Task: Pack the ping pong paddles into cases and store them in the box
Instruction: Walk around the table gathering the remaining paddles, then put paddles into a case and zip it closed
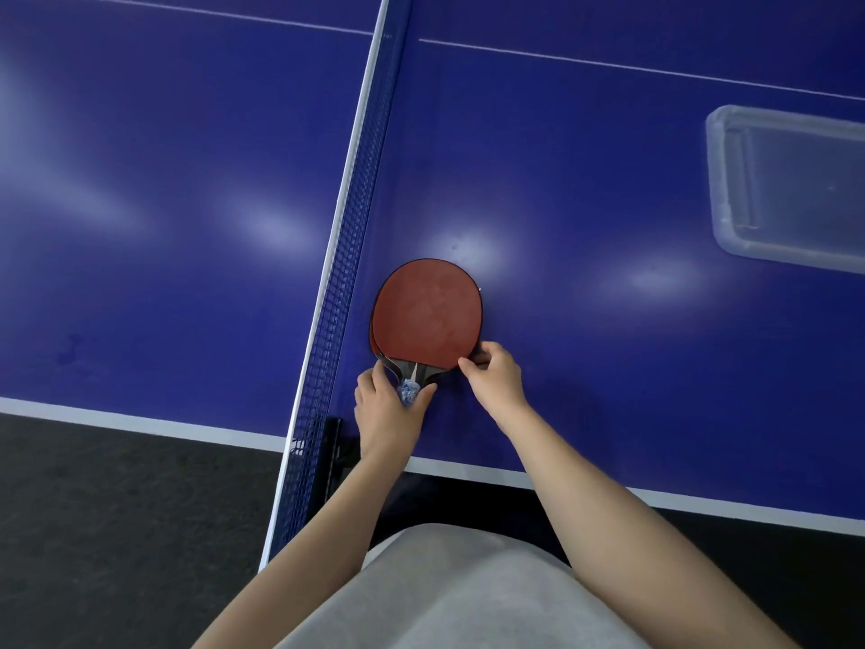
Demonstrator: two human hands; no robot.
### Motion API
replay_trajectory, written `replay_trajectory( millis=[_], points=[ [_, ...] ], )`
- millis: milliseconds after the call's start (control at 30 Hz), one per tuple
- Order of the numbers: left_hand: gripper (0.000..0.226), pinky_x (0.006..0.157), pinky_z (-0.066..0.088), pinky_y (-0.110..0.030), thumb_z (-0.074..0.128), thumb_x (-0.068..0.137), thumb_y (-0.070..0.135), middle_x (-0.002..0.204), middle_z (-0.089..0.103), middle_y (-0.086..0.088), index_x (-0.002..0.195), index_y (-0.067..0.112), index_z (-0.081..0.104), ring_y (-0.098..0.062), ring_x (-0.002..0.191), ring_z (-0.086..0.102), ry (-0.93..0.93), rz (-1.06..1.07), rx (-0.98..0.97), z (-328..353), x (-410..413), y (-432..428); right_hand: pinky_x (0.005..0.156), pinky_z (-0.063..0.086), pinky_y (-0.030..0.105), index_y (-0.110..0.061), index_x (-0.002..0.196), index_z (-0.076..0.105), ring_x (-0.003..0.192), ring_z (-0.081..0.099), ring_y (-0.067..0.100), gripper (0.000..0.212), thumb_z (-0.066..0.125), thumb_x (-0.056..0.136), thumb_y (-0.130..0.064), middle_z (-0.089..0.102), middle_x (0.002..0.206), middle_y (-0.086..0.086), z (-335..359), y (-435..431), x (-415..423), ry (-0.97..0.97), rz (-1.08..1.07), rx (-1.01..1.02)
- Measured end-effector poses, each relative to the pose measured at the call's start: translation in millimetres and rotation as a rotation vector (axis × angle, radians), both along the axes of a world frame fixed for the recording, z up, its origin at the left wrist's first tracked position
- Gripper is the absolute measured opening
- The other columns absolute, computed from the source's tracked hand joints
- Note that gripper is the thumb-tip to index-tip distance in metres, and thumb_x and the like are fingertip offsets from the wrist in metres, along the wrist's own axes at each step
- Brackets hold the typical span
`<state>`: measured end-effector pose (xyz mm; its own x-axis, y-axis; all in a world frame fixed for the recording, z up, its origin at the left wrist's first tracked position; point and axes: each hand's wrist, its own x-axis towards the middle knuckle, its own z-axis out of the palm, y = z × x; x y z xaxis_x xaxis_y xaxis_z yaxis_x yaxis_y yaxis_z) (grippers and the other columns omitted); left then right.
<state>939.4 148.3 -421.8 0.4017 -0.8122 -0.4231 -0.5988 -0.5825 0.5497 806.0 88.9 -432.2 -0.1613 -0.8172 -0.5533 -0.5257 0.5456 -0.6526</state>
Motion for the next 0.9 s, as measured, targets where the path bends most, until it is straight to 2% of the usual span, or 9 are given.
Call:
replay_trajectory(
  millis=[133, 267, 367, 567, 767, 900],
  points=[
    [0.084, 0.108, 0.028, -0.043, 0.063, 0.085, 0.051, 0.148, 0.033, -0.009, 0.147, 0.007, 0.027, -0.027, 0.136, 0.031, -0.081, -0.096, 0.007, 3.1, -0.5, 3.1, 0.092, 0.047, 0.031, -0.008, 0.128, 0.054, 0.108, 0.058, 0.021, 0.041, 0.063, 0.090, -0.023, 0.061, 0.119, 0.008, 3.4, 7.2, -13.4, 0.019, 0.037, -0.017],
    [0.084, 0.113, 0.024, -0.042, 0.056, 0.088, 0.053, 0.157, 0.021, -0.008, 0.149, 0.007, 0.022, -0.025, 0.144, 0.020, -0.205, -0.226, -0.056, 7.4, -1.5, 6.9, 0.097, 0.044, 0.032, -0.009, 0.134, 0.047, 0.120, 0.052, 0.023, 0.045, 0.058, 0.094, -0.025, 0.053, 0.132, 0.008, 7.3, 13.5, -32.9, 0.124, 0.158, -0.049],
    [0.073, 0.116, 0.018, -0.041, 0.052, 0.093, 0.046, 0.159, 0.014, -0.006, 0.150, 0.009, 0.023, -0.023, 0.146, 0.014, -0.243, -0.350, -0.111, 10.5, -3.3, 2.4, 0.101, 0.041, 0.033, -0.009, 0.139, 0.041, 0.129, 0.044, 0.024, 0.048, 0.055, 0.095, -0.024, 0.046, 0.140, 0.008, 13.1, 19.0, -51.3, 0.221, 0.268, -0.075],
    [0.057, 0.115, 0.020, -0.035, 0.049, 0.097, 0.036, 0.156, 0.023, -0.003, 0.146, 0.014, 0.032, -0.021, 0.143, 0.022, -0.283, -0.807, -0.165, 9.7, -24.6, -7.2, 0.110, 0.036, 0.036, -0.008, 0.146, 0.031, 0.138, 0.034, 0.024, 0.054, 0.050, 0.098, -0.025, 0.036, 0.149, 0.008, 24.6, 38.8, -96.5, 0.384, 0.411, -0.013],
    [0.042, 0.103, 0.032, -0.032, 0.045, 0.098, 0.031, 0.139, 0.045, -0.001, 0.136, 0.013, 0.046, -0.019, 0.128, 0.041, -0.273, -1.145, -0.128, 11.3, -69.2, -24.0, 0.109, 0.038, 0.036, -0.011, 0.146, 0.031, 0.136, 0.037, 0.023, 0.053, 0.049, 0.099, -0.025, 0.036, 0.149, 0.007, 33.3, 74.0, -141.7, 0.436, 0.330, 0.030],
    [0.044, 0.102, 0.034, -0.037, 0.044, 0.099, 0.032, 0.138, 0.046, -0.005, 0.138, 0.012, 0.043, -0.024, 0.128, 0.042, -0.343, -1.284, -0.038, 20.6, -105.7, -33.0, 0.108, 0.038, 0.037, -0.013, 0.146, 0.033, 0.135, 0.038, 0.023, 0.052, 0.051, 0.098, -0.025, 0.037, 0.148, 0.007, 39.2, 94.3, -177.7, 0.418, 0.205, 0.049]
  ],
)
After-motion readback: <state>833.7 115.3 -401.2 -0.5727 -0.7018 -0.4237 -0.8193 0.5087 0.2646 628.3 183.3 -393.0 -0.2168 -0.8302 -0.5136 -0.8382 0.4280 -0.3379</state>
